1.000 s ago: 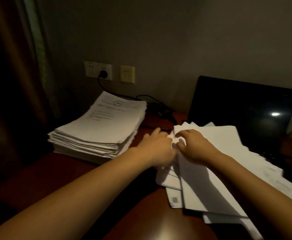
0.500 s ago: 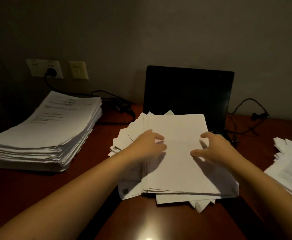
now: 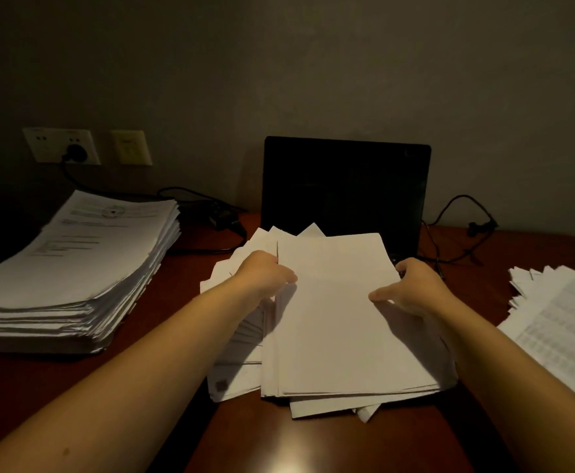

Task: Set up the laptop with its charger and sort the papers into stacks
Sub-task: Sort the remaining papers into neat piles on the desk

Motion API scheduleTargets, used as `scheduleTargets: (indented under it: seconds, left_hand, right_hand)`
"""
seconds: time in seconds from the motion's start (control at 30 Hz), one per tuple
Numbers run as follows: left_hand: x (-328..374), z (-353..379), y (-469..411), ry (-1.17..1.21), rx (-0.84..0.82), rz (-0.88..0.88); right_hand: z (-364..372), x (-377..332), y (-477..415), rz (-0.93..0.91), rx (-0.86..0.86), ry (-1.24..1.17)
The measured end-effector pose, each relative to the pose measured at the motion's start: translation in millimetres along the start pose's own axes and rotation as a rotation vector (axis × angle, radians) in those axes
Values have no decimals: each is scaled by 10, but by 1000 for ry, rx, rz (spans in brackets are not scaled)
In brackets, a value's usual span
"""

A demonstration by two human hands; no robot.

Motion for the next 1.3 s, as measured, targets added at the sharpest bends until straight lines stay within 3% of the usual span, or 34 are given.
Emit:
scheduleTargets:
  seconds: [0.1, 0.27, 0.33, 0.5, 0.7, 0.83, 1.0, 1.2, 1.3]
  left_hand:
    - [10, 31, -1, -58, 51, -8]
    - [-26, -148, -65, 347, 17, -125]
    - [-45, -160, -24, 308, 3, -124]
    - [-24, -21, 79, -76, -10, 2]
    - [102, 36, 100, 291, 51, 5]
    - [94, 73, 135, 290, 63, 33]
    - [189, -30, 190, 295, 115, 234]
    - [723, -444, 301, 404, 295, 654]
    - [814, -513, 312, 527, 328, 708]
  right_hand:
    - [14, 94, -29, 41, -11, -116]
    - [17, 236, -62, 73, -25, -300]
    - [34, 283, -89, 84, -56, -405]
    - [74, 358, -134, 93, -60, -668]
    - [14, 302, -130, 10, 27, -794]
    - [-35, 239, -70, -14, -15, -786]
    - [-142, 44, 14, -103, -29, -760]
    - [-570, -561, 120, -451, 149, -734]
    - [-583, -707, 156, -538, 161, -788]
Point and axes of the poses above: each hand's wrist, its own y-axis away from the middle knuckle, its own z-axis out of the palm, x = y × z, the point moved 1 cm from there along -y, towards the middle knuckle, and after that the axes turned 1 degree about -x, right-handed, at the moved point
